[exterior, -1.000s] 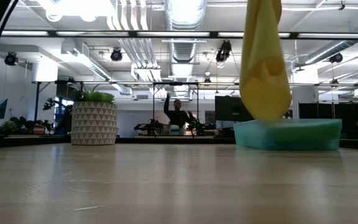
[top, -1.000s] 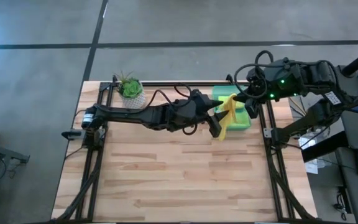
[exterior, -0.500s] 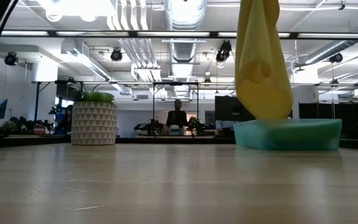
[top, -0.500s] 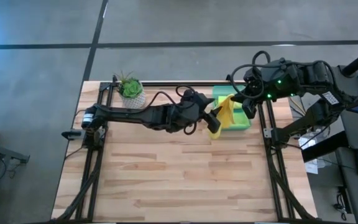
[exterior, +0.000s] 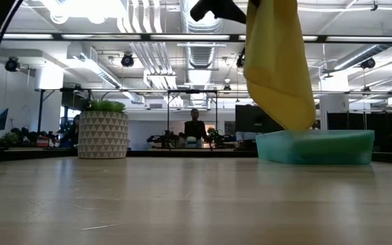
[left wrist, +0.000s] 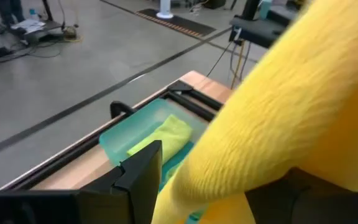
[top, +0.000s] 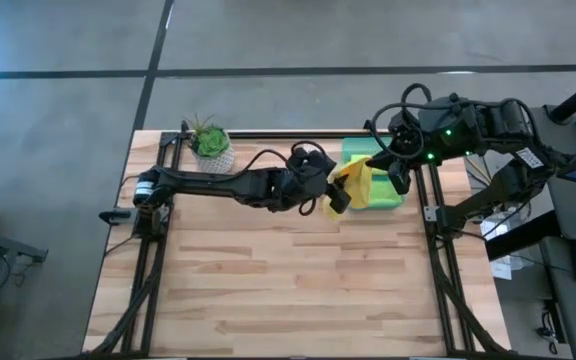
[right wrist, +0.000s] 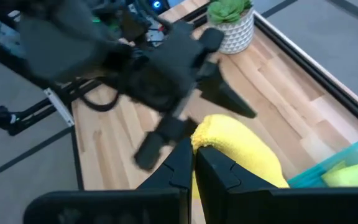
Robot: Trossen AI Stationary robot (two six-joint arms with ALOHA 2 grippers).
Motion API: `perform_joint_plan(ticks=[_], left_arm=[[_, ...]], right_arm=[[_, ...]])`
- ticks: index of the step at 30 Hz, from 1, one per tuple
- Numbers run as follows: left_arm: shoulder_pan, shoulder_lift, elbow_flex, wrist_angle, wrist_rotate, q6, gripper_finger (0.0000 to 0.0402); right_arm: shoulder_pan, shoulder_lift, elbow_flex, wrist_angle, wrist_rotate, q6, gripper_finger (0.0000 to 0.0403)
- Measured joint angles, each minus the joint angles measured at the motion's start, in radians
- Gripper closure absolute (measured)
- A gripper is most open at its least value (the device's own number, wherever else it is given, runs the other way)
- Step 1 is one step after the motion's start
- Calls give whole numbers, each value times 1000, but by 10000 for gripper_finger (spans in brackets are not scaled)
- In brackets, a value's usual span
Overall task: Fold microfiber towels
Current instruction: Fold the yellow towel
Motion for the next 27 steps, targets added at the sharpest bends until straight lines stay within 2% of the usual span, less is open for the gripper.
perform_joint_plan(ticks=[4,9,13,18,21,23,27], left_arm=[[1,1,-4,2,-3,75,249],[0,1,-5,-1,11,148,329],[0,-23,-5,-118,42,173,389],[2,-93,-5,-344,47,158,394],[3,-145,-14,-406,81,221,399],[4,-182,-16,-435,146,273,400],[11,-255,-16,-480,366,341,400]], right_arm=[[27,0,0,0,-5,0,394],[55,-7,0,-1,-25,0,394],[67,-20,0,-41,-25,-10,394],[67,-28,0,-128,18,-20,394],[67,-26,-3,-148,44,-59,394],[67,-24,-10,-150,44,-99,394],[67,-24,-73,-150,44,-122,394]])
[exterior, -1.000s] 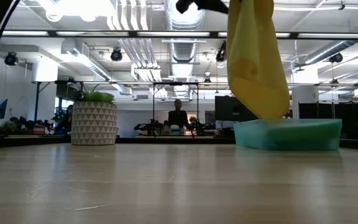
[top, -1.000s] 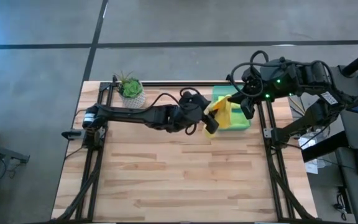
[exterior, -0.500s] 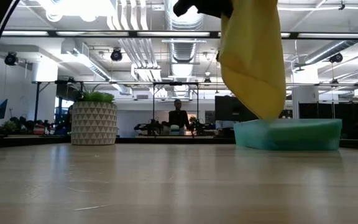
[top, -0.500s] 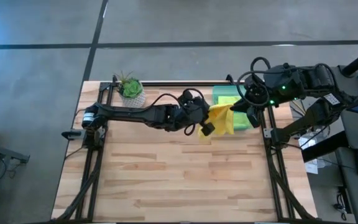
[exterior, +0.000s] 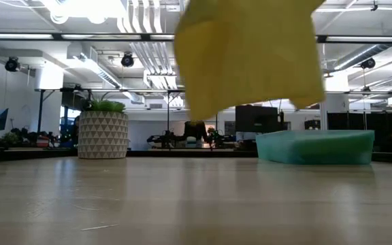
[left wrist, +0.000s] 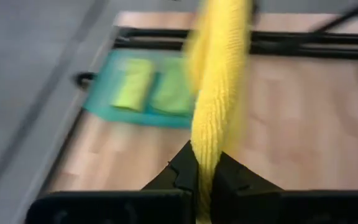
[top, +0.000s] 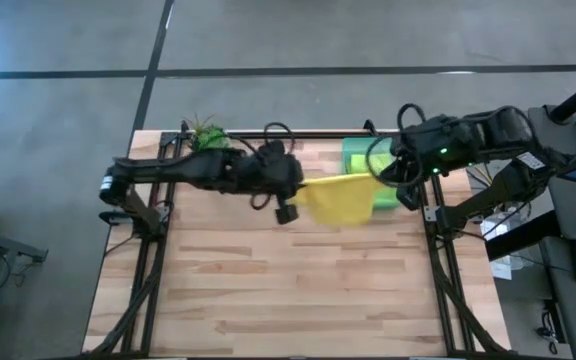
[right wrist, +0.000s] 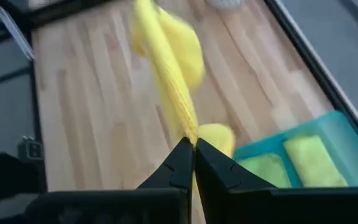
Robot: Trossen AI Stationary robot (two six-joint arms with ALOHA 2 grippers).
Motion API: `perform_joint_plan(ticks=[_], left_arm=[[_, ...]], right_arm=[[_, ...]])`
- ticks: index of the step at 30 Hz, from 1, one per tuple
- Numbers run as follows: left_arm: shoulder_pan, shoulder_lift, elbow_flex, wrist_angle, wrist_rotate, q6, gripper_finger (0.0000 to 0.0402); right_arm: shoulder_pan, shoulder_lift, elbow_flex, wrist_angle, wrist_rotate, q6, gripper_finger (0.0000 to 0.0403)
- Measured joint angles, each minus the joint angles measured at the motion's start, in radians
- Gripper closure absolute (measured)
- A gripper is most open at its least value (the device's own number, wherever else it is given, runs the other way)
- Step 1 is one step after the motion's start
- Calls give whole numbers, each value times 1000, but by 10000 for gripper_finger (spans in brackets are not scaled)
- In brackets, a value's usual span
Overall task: Fold microfiber towels
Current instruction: Fold the yellow towel
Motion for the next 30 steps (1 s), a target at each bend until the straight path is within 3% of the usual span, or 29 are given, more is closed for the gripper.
perform_joint_plan(ticks=[8,15,20,24,27,30], left_arm=[[0,-41,-17,-271,414,-133,400],[-67,-41,-189,-242,823,-161,400],[-139,-41,-424,14,1136,-282,401],[-196,-41,-620,422,1356,-456,401],[-190,-42,-744,745,1354,-574,401],[-169,-48,-829,961,1286,-601,401]], right_arm=[[83,2,-237,162,-67,99,394],[271,3,-443,483,-187,346,394],[433,3,-548,592,-234,594,394],[514,3,-621,755,-314,692,394],[512,3,-681,781,-303,711,394],[489,3,-759,778,-273,716,394]])
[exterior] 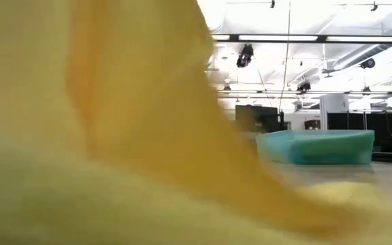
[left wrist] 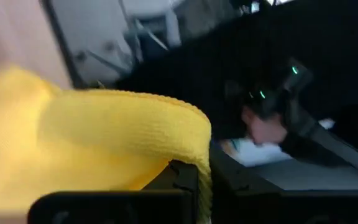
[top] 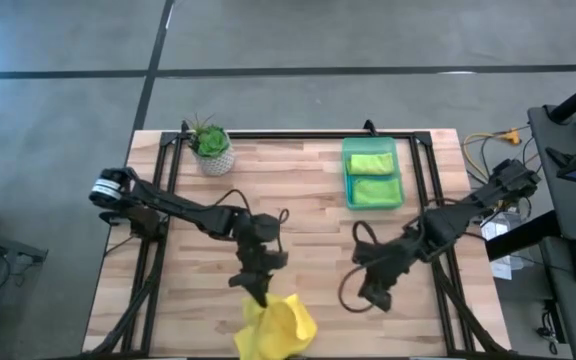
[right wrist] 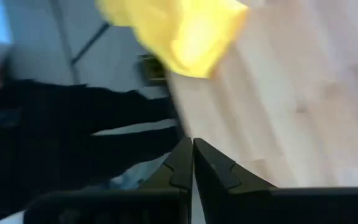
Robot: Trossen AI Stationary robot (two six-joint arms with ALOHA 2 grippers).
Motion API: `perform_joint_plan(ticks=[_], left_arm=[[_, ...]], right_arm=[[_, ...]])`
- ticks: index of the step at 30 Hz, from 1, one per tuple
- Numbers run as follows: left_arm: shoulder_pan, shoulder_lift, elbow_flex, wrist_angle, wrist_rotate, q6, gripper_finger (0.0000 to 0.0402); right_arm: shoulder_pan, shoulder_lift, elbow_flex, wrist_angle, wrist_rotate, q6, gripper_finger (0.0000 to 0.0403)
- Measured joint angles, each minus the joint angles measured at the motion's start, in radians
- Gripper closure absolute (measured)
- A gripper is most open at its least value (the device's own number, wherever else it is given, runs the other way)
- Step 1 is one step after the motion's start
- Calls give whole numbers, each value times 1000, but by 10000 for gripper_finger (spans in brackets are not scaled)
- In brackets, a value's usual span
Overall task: Fold microfiber towels
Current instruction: Fold the yellow towel
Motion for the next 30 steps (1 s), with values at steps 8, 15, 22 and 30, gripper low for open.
perform_joint_plan(ticks=[8,15,22,30], left_arm=[[118,-2,-143,-87,-373,253,401],[255,-2,-181,-377,-944,423,400],[353,-71,-173,-352,-941,576,329],[381,-261,-182,-376,-969,626,160]], right_arm=[[-30,0,-151,40,72,18,394],[-24,0,-184,75,89,115,394],[-25,-1,-185,129,247,44,394],[-98,23,-288,417,462,-21,394]])
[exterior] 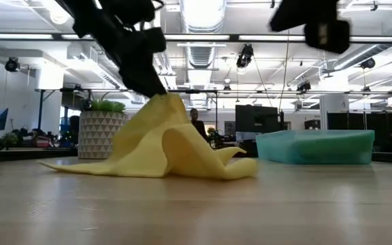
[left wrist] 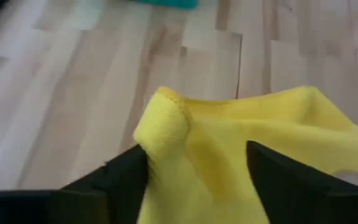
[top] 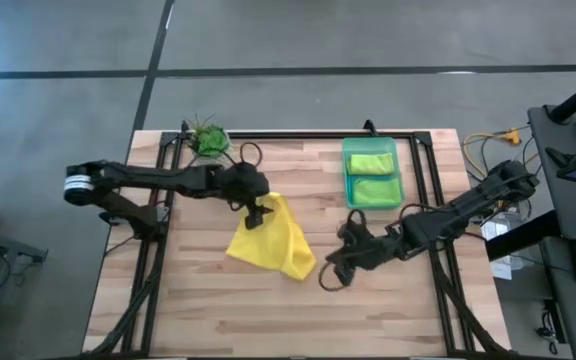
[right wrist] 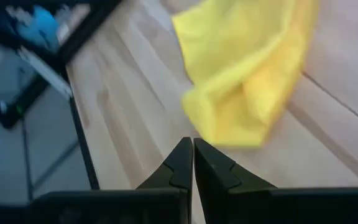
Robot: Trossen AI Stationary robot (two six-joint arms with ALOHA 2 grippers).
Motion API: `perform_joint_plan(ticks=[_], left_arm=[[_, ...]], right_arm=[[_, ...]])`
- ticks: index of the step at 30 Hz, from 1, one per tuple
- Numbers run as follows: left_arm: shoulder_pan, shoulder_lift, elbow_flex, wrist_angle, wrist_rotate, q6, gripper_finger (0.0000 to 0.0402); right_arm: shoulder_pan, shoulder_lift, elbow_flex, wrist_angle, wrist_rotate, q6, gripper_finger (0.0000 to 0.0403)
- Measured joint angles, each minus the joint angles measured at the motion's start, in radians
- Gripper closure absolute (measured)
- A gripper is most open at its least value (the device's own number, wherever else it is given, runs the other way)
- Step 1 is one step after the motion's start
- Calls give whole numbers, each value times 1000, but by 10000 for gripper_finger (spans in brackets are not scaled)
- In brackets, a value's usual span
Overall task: Fold microfiber towels
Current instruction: Fold the yellow towel
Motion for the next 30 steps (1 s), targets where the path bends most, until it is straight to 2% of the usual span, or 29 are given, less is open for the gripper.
perform_joint_plan(ticks=[4,7,11,17,20,24,28,30], left_arm=[[2,-75,-15,-83,-91,3,113],[3,-109,-35,-147,-189,1,106],[3,-128,-66,-177,-216,17,105],[-23,-65,-239,45,-220,231,105],[-22,-20,-284,162,-268,331,105],[-22,43,-291,233,-282,415,105],[-22,108,-281,263,-226,451,105],[-23,145,-265,267,-232,453,105]], right_arm=[[-57,27,-47,177,-9,-5,394],[-90,41,-57,241,-46,-5,394],[-109,38,-38,239,-58,-10,394],[-115,35,9,232,-71,-68,394],[-115,35,29,229,-85,-60,394],[-115,35,59,226,-139,-52,394],[-109,34,81,227,-183,-20,394],[-103,34,87,226,-185,-8,394]])
